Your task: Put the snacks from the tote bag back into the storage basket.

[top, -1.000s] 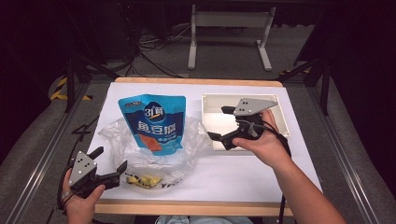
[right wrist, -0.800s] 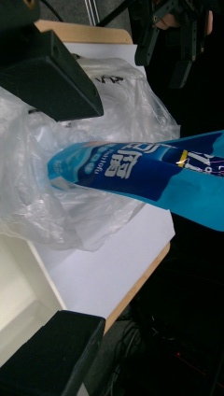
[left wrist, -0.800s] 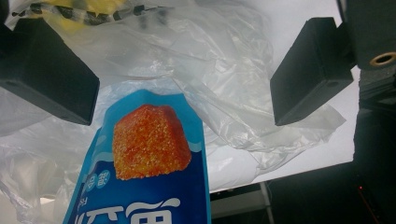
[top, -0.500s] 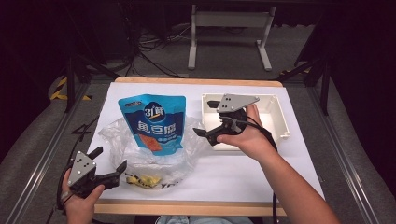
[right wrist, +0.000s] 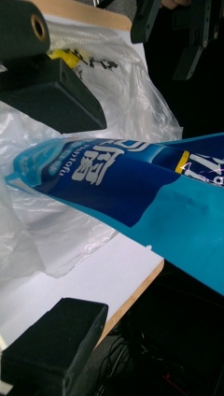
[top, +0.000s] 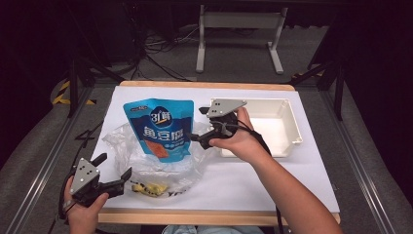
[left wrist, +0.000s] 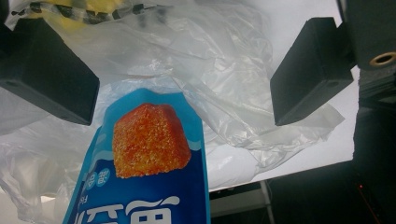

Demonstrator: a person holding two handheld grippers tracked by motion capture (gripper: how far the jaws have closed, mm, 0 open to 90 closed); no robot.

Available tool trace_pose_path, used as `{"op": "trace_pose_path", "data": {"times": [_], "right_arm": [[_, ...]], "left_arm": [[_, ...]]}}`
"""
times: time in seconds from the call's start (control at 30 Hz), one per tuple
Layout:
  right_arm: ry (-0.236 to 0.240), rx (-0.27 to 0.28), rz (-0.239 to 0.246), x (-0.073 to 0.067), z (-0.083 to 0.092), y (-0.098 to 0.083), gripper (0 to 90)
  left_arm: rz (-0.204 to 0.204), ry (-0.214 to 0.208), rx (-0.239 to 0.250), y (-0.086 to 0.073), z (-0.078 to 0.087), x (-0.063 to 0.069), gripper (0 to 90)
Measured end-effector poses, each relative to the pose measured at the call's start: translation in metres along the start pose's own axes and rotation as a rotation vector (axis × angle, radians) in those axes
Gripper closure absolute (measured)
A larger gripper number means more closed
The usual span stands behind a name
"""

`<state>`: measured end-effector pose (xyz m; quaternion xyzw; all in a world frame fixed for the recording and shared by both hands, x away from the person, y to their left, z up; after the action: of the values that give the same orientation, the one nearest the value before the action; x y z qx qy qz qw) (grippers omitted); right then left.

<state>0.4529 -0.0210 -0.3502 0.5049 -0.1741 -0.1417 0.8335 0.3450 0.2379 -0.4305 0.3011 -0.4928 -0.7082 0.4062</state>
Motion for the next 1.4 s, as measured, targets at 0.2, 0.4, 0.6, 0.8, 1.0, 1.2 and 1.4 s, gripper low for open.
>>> {"op": "trace_pose_path", "data": {"times": [0.2,0.4,0.6,0.8,1.0,1.2,1.4], "right_arm": [[0.013,-0.002,-0.001,-0.003,-0.021,-0.007,12.8],[0.012,-0.008,0.015,-0.006,-0.037,-0.013,13.2],[0.024,-0.023,0.02,-0.009,-0.049,-0.021,13.3],[0.036,-0.027,0.026,-0.013,-0.063,-0.028,13.1],[0.041,-0.029,0.046,-0.018,-0.071,-0.032,13.1],[0.049,-0.029,0.048,-0.021,-0.077,-0.035,13.0],[0.057,-0.034,0.06,-0.024,-0.084,-0.04,13.0]], "left_arm": [[0.0,0.002,0.002,0.0,0.0,-0.001,9.1],[0.002,0.002,0.002,0.0,0.001,-0.001,9.1],[0.003,0.001,0.003,0.0,0.001,-0.001,9.1],[0.006,-0.002,0.001,0.0,0.001,-0.001,9.1],[0.009,-0.003,0.006,0.0,0.001,-0.002,9.1],[0.01,-0.001,0.008,0.0,0.001,-0.002,9.1],[0.013,0.0,0.007,0.0,0.001,-0.002,9.0]]}}
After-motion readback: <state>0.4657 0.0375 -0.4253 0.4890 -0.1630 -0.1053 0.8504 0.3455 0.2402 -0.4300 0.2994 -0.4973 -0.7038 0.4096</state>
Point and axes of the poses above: each handheld gripper's, and its own axes: z roughly backward along the jaws, y roughly out of its top, x roughly to its right, the point moved 8 cm from there along -z, roughly forward along the jaws, and after that the axes turned 1 degree about x, right-handed, at the moved point
